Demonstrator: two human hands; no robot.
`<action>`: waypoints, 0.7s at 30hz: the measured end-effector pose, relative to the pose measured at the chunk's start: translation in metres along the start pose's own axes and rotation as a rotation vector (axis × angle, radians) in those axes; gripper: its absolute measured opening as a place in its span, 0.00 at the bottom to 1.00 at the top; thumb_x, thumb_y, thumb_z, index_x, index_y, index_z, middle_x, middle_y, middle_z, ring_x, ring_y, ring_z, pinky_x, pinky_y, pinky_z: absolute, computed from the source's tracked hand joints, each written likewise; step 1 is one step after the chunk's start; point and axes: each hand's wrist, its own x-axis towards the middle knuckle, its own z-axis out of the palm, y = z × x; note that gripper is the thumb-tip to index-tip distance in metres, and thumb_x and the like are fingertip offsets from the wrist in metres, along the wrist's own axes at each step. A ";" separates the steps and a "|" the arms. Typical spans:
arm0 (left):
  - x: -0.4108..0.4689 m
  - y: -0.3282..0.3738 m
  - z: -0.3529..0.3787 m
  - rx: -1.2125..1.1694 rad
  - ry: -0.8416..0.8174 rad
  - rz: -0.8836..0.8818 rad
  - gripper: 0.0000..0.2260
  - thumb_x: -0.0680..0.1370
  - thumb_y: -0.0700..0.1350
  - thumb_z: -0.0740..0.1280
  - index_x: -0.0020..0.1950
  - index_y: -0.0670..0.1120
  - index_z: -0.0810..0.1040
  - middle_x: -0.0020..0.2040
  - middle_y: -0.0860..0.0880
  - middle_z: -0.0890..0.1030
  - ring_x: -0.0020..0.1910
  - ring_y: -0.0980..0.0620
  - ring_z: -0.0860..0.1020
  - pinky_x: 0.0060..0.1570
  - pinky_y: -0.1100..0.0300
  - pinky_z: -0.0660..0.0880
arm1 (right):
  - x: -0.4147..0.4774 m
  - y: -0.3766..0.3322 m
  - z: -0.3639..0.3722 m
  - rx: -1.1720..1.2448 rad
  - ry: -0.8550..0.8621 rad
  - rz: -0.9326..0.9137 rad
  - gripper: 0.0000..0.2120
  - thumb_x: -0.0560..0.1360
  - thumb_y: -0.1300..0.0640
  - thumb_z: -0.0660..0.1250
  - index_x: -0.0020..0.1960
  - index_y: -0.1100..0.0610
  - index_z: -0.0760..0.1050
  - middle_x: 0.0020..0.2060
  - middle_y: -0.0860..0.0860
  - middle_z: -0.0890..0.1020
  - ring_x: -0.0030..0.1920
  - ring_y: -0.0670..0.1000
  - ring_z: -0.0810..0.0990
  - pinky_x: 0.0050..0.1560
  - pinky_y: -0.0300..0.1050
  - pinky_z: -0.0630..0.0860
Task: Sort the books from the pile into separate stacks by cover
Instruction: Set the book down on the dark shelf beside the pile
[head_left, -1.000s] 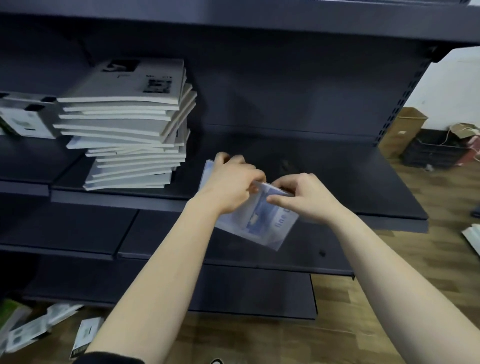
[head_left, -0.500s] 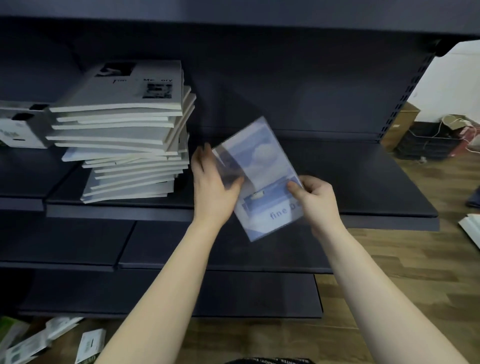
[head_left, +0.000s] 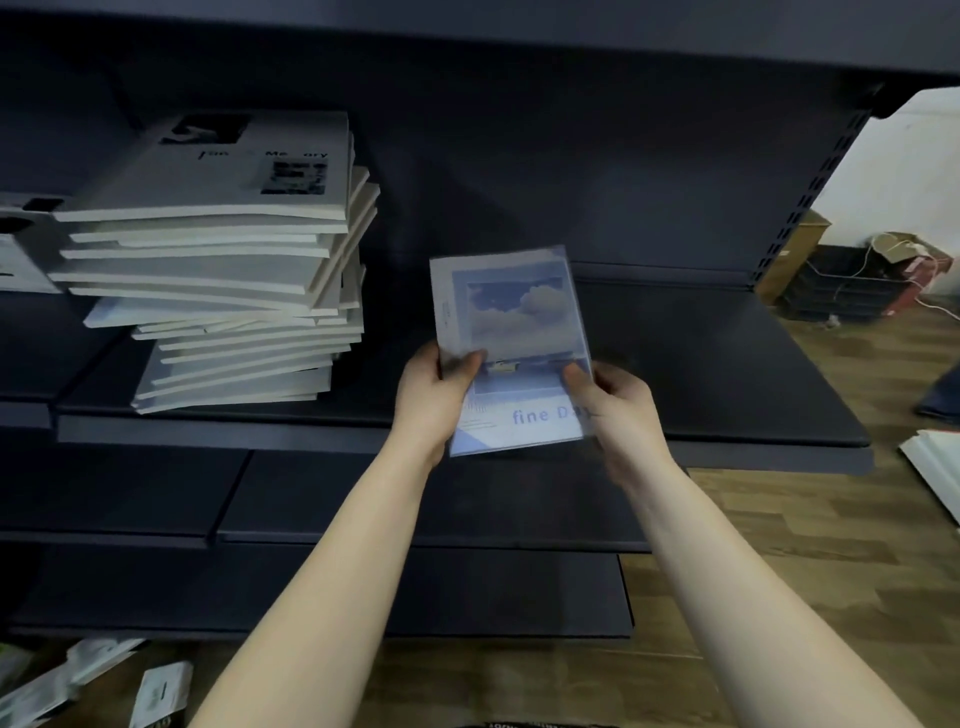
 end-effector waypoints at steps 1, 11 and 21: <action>0.005 -0.001 0.000 0.006 0.022 -0.001 0.12 0.77 0.44 0.68 0.59 0.44 0.75 0.53 0.48 0.81 0.53 0.50 0.80 0.53 0.55 0.76 | 0.003 0.000 -0.001 -0.061 0.000 -0.003 0.11 0.77 0.53 0.65 0.48 0.62 0.78 0.41 0.55 0.84 0.41 0.51 0.82 0.39 0.42 0.75; 0.063 -0.005 -0.012 0.214 0.094 -0.075 0.11 0.76 0.46 0.67 0.58 0.46 0.74 0.50 0.50 0.79 0.46 0.52 0.78 0.40 0.61 0.74 | 0.049 0.005 -0.031 -0.325 0.066 -0.033 0.04 0.74 0.53 0.64 0.47 0.48 0.78 0.41 0.50 0.84 0.42 0.50 0.84 0.50 0.59 0.79; 0.089 -0.011 -0.003 0.423 0.075 0.030 0.22 0.76 0.41 0.67 0.68 0.49 0.65 0.55 0.50 0.74 0.51 0.52 0.75 0.38 0.64 0.71 | 0.077 0.020 -0.056 -0.580 0.088 -0.116 0.05 0.75 0.49 0.66 0.48 0.47 0.80 0.43 0.43 0.83 0.45 0.47 0.81 0.44 0.45 0.76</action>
